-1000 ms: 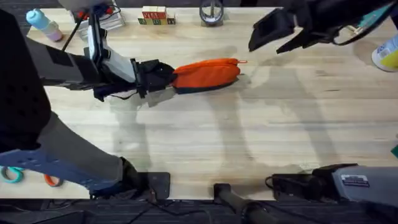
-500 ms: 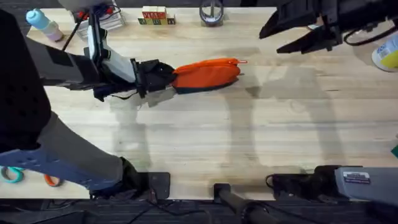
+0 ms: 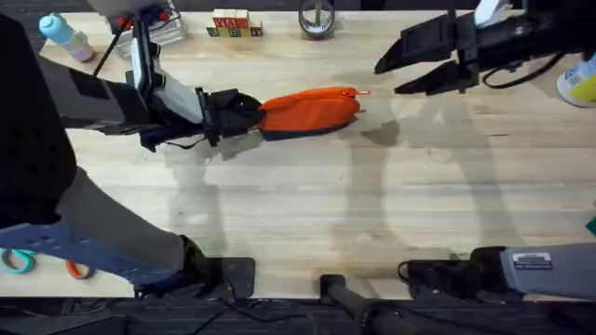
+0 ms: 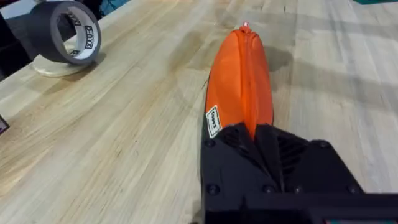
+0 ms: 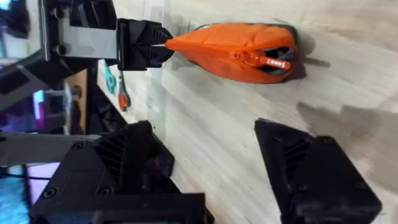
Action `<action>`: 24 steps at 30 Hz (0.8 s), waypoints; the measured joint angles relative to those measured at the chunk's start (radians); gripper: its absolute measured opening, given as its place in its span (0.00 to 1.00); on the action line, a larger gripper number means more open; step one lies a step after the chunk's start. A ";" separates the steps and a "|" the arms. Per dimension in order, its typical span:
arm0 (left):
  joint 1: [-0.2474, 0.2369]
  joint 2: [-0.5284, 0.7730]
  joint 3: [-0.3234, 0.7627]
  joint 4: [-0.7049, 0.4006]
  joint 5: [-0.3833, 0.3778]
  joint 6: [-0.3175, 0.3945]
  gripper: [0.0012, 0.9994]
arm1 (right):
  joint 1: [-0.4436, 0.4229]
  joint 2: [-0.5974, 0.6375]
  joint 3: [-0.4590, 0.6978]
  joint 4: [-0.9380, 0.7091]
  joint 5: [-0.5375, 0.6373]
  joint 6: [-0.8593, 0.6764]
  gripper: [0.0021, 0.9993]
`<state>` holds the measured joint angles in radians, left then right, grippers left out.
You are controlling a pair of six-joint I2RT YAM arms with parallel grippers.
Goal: Unzip the bag, pick up the pens from the table one at a time and place them inside, then zip the bag closed.
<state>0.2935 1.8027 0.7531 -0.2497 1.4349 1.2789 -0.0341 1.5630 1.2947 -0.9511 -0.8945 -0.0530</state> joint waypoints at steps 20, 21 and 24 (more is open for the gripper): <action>0.000 0.000 0.000 0.000 0.000 0.000 0.04 | 0.004 0.212 -0.003 0.128 -0.023 0.001 1.00; 0.000 0.000 0.000 0.000 0.000 0.000 0.04 | 0.006 0.218 -0.003 0.136 -0.024 0.001 1.00; 0.000 0.000 0.000 0.000 0.000 0.000 0.04 | 0.019 0.233 -0.003 0.161 -0.024 0.002 1.00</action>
<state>0.2935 1.8027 0.7528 -0.2497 1.4349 1.2789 -0.0150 1.7960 1.2919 -0.7897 -0.9188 -0.0510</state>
